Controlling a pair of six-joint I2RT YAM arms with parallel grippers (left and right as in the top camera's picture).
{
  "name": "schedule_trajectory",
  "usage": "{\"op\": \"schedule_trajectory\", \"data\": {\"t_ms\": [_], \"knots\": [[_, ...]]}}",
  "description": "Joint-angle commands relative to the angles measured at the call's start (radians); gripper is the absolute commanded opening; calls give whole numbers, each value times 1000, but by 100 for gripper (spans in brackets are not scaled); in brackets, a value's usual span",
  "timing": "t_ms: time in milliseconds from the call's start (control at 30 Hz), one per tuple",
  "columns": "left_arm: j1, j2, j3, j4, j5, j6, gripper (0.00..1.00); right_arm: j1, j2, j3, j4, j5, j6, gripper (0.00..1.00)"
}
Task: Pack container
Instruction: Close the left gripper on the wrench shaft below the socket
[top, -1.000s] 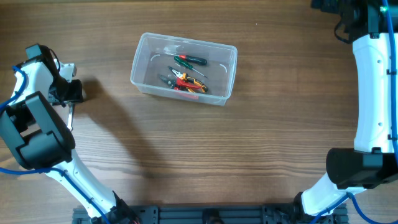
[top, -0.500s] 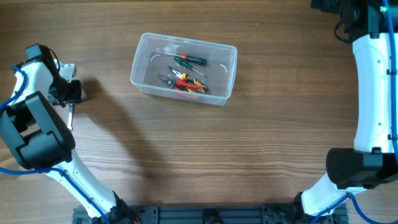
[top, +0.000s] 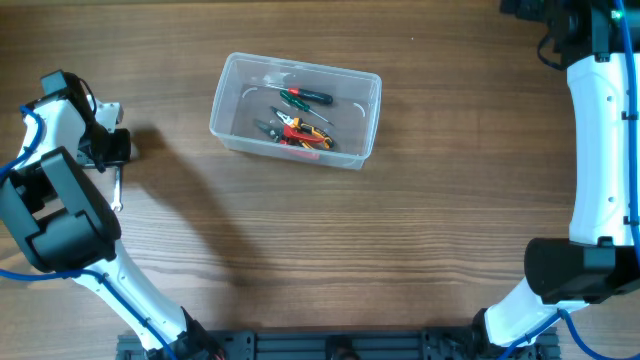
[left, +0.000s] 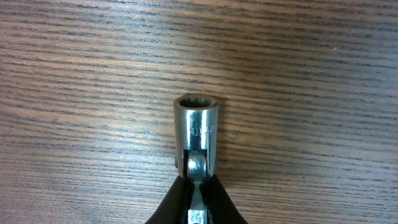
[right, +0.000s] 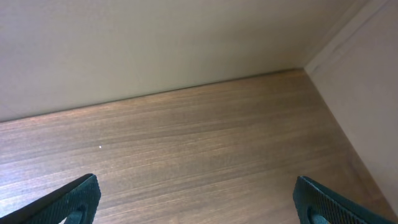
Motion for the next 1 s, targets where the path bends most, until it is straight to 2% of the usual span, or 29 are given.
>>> {"op": "schedule_trajectory", "data": {"t_ms": [0, 67, 300, 967], "knots": [[0, 22, -12, 6, -3, 2, 7, 5, -5, 4, 2, -1, 18, 100], [0, 22, -12, 6, -3, 2, 4, 5, -5, 4, 2, -1, 18, 100], [0, 4, 0, 5, -3, 2, 4, 5, -5, 4, 2, -1, 18, 100], [-27, -203, 185, 7, -43, 3, 4, 5, -5, 4, 2, -1, 18, 100]]}}
